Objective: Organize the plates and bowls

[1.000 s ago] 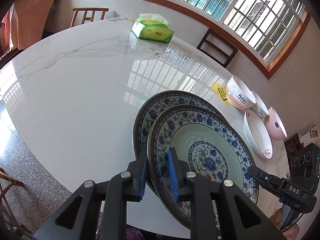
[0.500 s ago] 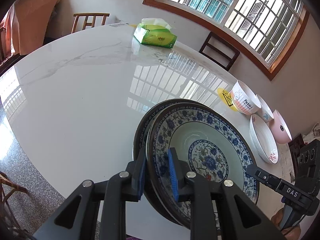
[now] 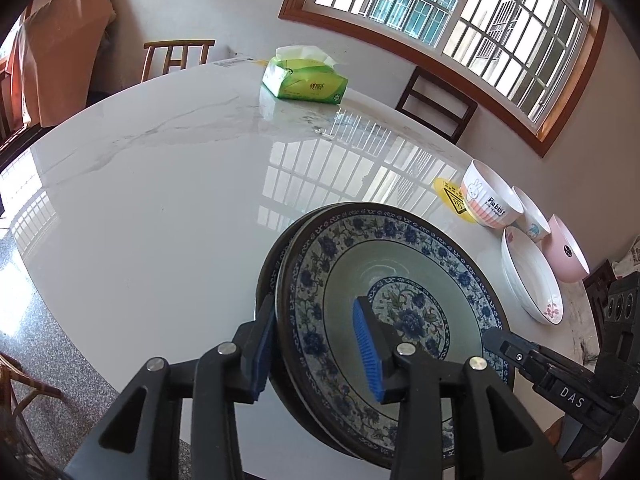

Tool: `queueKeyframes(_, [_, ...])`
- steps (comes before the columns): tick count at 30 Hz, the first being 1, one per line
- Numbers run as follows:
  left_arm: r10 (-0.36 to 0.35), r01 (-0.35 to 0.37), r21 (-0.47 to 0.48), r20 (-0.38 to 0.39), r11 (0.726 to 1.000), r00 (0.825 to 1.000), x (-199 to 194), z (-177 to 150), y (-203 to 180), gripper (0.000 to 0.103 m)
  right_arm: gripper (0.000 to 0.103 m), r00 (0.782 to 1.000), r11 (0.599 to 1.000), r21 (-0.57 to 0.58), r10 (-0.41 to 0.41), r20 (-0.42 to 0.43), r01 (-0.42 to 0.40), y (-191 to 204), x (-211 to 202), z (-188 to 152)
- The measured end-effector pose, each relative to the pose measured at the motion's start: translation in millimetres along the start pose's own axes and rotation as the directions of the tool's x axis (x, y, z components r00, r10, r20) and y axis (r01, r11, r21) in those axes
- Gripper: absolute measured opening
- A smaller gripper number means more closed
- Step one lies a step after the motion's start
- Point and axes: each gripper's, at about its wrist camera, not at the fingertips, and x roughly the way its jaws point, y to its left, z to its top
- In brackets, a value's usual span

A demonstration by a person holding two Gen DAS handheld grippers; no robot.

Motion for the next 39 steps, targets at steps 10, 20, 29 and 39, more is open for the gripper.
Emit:
queueKeyframes(10, [0.098,-0.107,0.107,0.089,0.988,0.991,-8,3,-13,0.062,0.026,0.997,0.994,-0.083,-0.070,0.034,0.072,13,1,2])
queueKeyframes(20, [0.018,-0.034,0.139,0.118,0.990,0.993,-26,-3,-31,0.062,0.030,0.986,0.999,0.034,0.011,0.168,-0.017,-19,-37,3])
queueKeyframes(29, [-0.153,0.136,0.281,0.038,0.950,0.988,-28,-23,-101,0.062,0.036,0.940,0.965,0.217,-0.206,0.271,0.149,-110,-92,-37])
queueKeyframes(39, [-0.366,0.397,0.156,-0.192,0.905,0.911,22,-1,-179,0.062,0.035,0.959,0.843,0.522,-0.024,0.283,-0.133,-220,-102,-44])
